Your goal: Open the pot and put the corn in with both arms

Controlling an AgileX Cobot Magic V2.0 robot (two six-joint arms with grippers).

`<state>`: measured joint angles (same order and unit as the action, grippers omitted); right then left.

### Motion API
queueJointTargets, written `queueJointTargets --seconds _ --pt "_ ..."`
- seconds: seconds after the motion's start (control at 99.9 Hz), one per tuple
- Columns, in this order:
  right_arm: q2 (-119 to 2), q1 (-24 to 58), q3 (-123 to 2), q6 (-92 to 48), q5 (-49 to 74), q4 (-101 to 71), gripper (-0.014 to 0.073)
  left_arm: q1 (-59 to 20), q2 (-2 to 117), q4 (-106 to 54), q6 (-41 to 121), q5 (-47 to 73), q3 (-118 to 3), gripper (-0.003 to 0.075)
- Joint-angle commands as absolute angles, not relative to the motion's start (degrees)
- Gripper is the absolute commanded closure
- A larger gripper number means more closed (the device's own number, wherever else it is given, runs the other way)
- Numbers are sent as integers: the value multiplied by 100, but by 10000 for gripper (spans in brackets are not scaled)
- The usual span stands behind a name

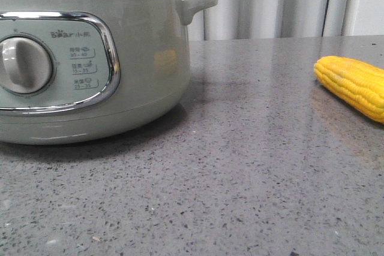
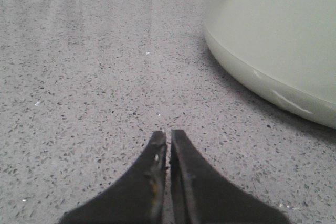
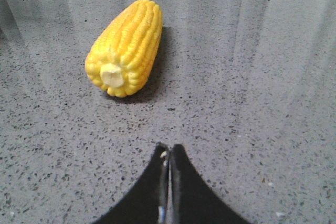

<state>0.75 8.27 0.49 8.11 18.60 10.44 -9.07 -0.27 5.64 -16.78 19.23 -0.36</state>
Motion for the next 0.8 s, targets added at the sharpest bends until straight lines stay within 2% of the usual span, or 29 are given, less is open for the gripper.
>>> queueJointTargets --seconds 0.0,0.3,0.63,0.79 --pt "186 796 168 767 1733 1082 658 -895 -192 506 -1708 1752 137 741" --pt "186 796 168 767 1597 1213 658 -895 -192 506 -1708 1752 137 741" --pt "186 796 168 767 -382 1252 658 -895 -192 506 -1708 1752 137 741" --pt "186 796 168 767 -343 1242 658 -895 -192 506 -1708 1752 137 741"
